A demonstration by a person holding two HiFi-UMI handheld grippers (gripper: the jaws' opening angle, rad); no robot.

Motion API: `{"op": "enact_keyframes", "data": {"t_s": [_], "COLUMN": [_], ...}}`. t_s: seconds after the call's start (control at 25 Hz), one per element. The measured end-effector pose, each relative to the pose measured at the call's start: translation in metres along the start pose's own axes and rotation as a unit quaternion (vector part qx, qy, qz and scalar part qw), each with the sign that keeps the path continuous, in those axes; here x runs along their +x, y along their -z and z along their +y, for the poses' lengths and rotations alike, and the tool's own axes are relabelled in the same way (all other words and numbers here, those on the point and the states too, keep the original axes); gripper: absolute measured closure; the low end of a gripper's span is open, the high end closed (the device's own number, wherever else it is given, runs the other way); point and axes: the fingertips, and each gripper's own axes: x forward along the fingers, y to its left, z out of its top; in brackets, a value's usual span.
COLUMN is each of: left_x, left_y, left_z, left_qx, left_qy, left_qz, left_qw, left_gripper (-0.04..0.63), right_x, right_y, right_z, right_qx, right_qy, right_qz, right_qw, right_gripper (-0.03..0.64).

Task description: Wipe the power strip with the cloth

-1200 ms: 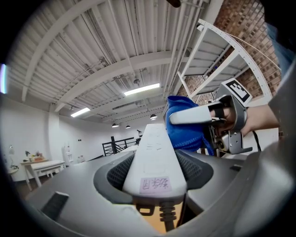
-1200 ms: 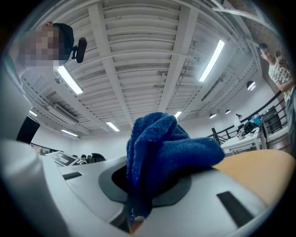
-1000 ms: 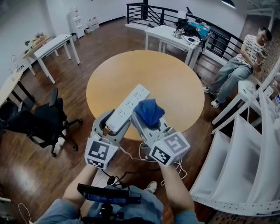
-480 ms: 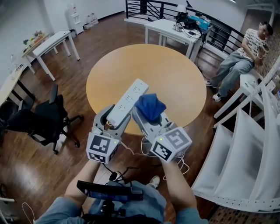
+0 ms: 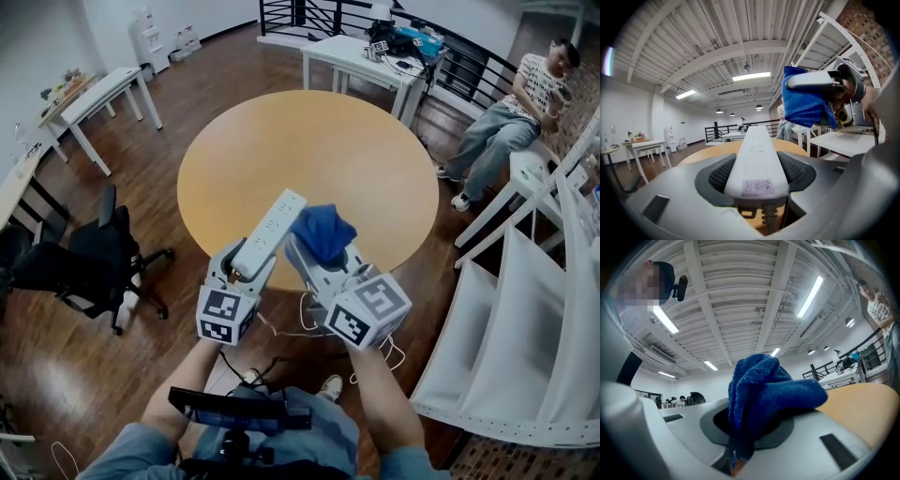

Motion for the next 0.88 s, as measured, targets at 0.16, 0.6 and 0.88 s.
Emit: {"op": "enact_keyframes", "data": {"t_s": [0.16,0.6,0.88], "left_x": [0.017,0.050,0.062], "left_y": [0.040,0.131,0.163], "left_z": [0.005,0.016,0.025], "left_qx": [-0.019,-0.050,-0.058], "left_qy": [0.001,0.011,0.012], "left_qz": [0.039,0.127,0.155], "left_qw": [0.9991,0.9906,0.9862], "left_gripper": [0.313,0.313,0.313], "right_x": [-0.001,0.007,0.017], "right_y": [0.010,0.032,0.049], "right_z": [-0.011,-0.033,-0.036], "right_qx": [0.007,0.017,0.030], "right_qy": [0.012,0.034,0.039], "right_qz": [0.010,0.033,0.048], "right_qw": [1.000,0.999,0.998], "right_gripper": [0.555,0.555,0.555]}}
